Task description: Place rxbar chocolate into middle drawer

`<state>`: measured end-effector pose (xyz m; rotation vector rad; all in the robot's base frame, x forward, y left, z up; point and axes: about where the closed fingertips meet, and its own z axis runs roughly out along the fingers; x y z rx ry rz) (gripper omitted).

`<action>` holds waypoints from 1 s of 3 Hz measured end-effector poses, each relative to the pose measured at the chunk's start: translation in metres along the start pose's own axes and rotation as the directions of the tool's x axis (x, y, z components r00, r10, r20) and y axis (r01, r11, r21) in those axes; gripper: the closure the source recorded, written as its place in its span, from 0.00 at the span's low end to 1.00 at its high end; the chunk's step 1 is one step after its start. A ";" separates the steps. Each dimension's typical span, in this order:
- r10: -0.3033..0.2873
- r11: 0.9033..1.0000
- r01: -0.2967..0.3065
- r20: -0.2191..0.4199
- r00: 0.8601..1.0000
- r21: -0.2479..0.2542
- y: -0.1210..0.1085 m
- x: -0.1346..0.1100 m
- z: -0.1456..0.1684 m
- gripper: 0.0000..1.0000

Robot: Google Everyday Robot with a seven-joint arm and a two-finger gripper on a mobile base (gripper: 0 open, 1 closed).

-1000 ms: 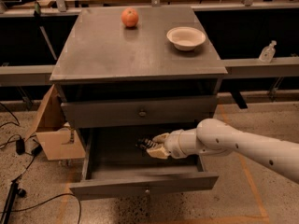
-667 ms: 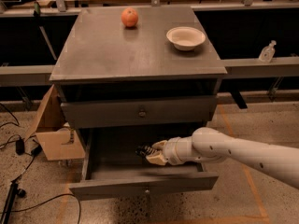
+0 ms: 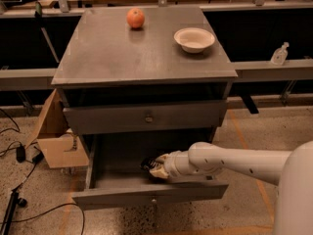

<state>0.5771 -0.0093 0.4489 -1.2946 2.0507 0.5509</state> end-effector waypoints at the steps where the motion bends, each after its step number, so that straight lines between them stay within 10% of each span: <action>1: -0.019 1.000 0.019 -0.015 1.000 -0.016 -0.005 0.008 0.021 0.36; 3: 0.107 0.994 -0.107 -0.025 0.994 -0.033 -0.010 0.014 -0.038 0.63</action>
Offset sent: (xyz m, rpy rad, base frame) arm 0.0092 -0.0218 -0.0101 0.0294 0.1220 -0.0283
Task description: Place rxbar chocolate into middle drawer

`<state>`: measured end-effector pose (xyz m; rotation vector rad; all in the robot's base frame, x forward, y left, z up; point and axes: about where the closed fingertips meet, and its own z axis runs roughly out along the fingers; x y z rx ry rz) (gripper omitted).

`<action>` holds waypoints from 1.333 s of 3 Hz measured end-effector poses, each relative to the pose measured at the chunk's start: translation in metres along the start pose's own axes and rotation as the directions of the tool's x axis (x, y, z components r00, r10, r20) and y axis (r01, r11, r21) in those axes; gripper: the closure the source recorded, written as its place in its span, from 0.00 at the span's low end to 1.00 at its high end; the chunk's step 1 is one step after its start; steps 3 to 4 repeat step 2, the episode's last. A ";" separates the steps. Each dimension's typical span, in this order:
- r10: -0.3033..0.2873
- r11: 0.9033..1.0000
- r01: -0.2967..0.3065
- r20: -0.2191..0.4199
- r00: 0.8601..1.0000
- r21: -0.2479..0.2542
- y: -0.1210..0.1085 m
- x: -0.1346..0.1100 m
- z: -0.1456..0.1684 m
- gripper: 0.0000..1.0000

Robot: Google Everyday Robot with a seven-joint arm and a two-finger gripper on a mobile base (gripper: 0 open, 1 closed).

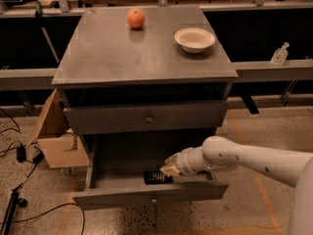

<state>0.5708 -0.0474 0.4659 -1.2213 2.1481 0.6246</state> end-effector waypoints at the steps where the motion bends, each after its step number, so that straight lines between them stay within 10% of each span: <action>1: 0.042 0.996 -0.042 -0.010 0.999 0.079 0.002 0.002 -0.069 0.87; 2: 0.055 0.975 -0.054 0.001 0.999 0.216 0.004 -0.009 -0.145 1.00; 4: 0.055 0.975 -0.054 0.001 0.999 0.216 0.004 -0.009 -0.145 1.00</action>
Offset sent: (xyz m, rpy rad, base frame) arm -0.0529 -0.1488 0.1981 -0.1482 -0.2313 -0.3523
